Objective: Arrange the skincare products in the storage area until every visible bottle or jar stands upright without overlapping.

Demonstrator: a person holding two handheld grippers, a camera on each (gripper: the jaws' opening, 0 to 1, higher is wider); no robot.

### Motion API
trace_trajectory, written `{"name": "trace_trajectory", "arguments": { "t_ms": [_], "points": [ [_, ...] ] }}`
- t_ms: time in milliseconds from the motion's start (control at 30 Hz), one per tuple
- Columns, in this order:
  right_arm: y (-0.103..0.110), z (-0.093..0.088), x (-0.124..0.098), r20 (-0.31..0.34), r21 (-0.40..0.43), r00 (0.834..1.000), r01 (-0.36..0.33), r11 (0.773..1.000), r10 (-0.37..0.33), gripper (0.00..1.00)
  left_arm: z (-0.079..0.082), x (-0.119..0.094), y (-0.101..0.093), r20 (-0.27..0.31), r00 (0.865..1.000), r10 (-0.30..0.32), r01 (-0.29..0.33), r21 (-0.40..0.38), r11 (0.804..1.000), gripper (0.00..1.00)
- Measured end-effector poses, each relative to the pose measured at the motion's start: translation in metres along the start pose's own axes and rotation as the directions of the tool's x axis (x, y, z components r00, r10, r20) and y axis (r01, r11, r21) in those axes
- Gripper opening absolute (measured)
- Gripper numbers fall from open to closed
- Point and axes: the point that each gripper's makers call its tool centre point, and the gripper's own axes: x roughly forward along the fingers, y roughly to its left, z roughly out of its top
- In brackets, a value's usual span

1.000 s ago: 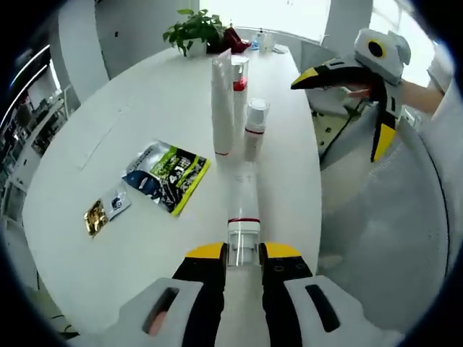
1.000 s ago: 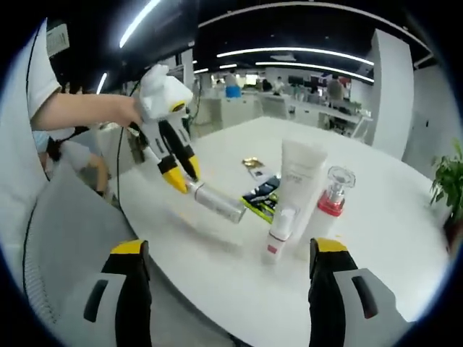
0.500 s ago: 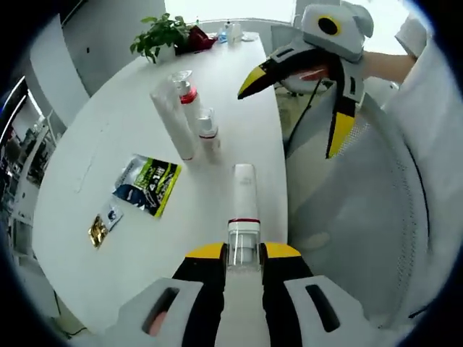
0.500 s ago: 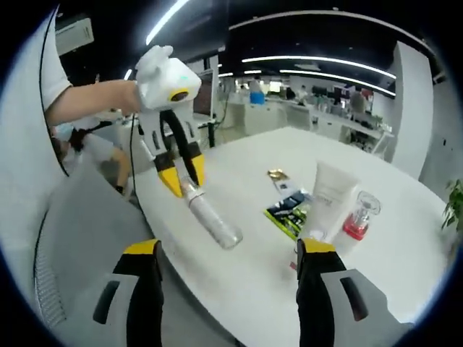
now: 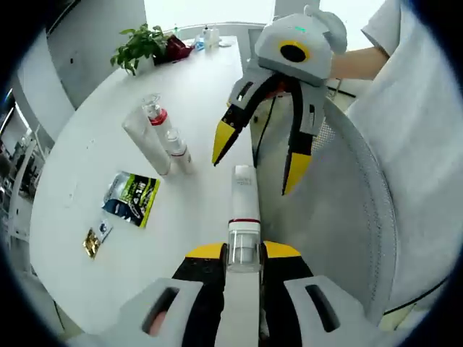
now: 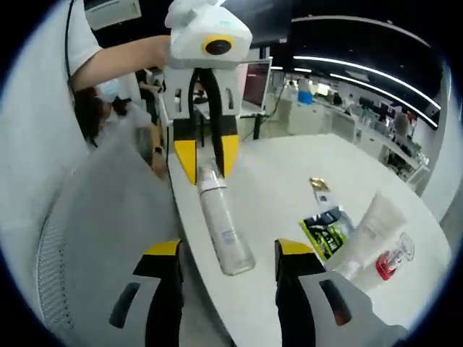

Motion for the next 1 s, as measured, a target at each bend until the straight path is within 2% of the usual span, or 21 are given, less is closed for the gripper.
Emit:
{"name": "trace_trajectory", "arguments": {
  "t_ms": [233, 333, 600, 833, 900, 1000],
  "points": [
    [0.009, 0.002, 0.006, -0.029, -0.08, 0.998, -0.055, 0.995, 0.053, 0.34, 0.006, -0.001, -0.009, -0.006, 1.0, -0.012, 0.012, 0.019, 1.0, 0.22],
    [0.013, 0.003, 0.006, -0.038, -0.115, 0.997, -0.075, 0.99, 0.071, 0.23, 0.008, -0.002, -0.011, -0.006, 1.0, -0.021, 0.021, 0.022, 1.0, 0.22],
    [0.021, 0.001, 0.004, -0.04, -0.116, 0.992, -0.123, 0.986, 0.119, 0.2, 0.013, -0.006, -0.019, 0.006, 0.999, -0.054, 0.054, 0.033, 0.998, 0.22],
    [0.027, 0.002, -0.009, -0.013, -0.061, 0.982, -0.191, 0.98, 0.191, 0.18, 0.025, -0.011, -0.028, 0.115, 0.987, -0.108, 0.113, -0.036, 0.993, 0.22],
    [0.03, 0.005, -0.013, 0.021, -0.015, 0.976, -0.218, 0.976, 0.218, 0.18, 0.031, -0.015, -0.03, 0.173, 0.977, -0.126, 0.14, -0.073, 0.987, 0.22],
    [0.028, 0.013, -0.019, 0.1, 0.058, 0.969, -0.234, 0.971, 0.227, 0.18, 0.047, -0.026, -0.019, 0.301, 0.95, -0.087, 0.136, -0.145, 0.98, 0.24]
  ]
}}
